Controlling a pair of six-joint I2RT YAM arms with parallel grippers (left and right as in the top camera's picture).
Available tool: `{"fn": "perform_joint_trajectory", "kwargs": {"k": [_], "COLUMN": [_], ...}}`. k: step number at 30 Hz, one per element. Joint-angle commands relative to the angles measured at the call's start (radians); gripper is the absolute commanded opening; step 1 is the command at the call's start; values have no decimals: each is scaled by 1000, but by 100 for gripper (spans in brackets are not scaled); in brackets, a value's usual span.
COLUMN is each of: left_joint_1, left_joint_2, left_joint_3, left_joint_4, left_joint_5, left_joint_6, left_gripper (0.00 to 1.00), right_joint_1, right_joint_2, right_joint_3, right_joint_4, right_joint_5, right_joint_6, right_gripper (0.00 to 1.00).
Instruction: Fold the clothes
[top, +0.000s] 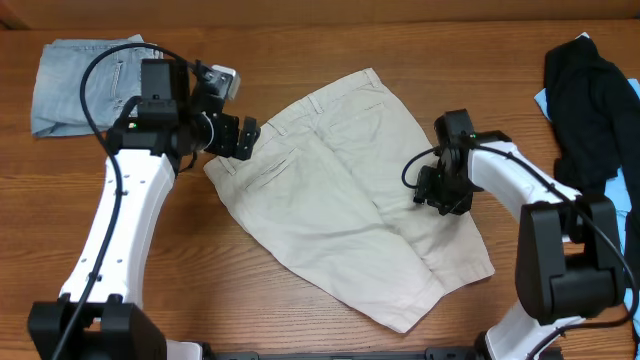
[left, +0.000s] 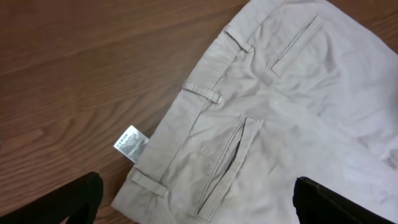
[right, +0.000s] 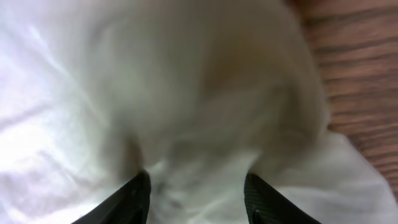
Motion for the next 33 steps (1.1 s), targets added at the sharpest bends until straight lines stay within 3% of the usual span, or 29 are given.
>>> {"fn": "perform_joint_trajectory", "kwargs": {"k": [1, 18, 26, 31, 33], "left_joint_1": [-9, -8, -8, -8, -8], "left_joint_2": [36, 86, 86, 85, 85], "left_joint_3": [23, 23, 23, 24, 39], "left_joint_4": [4, 41, 40, 44, 34], "left_joint_5": [-6, -10, -14, -77, -95], "left_joint_6": [16, 16, 16, 15, 15], "left_gripper": [100, 100, 100, 100, 100], "right_joint_1": [-17, -68, -143, -162, -163], "right_joint_2": [43, 332, 336, 329, 309], "right_joint_3": [-61, -3, 160, 318, 412], "right_joint_4": [116, 873, 857, 667, 518], "right_joint_5": [202, 313, 249, 120, 88], "right_joint_6": [88, 39, 3, -75, -75], "right_gripper": [53, 50, 51, 80, 100]}}
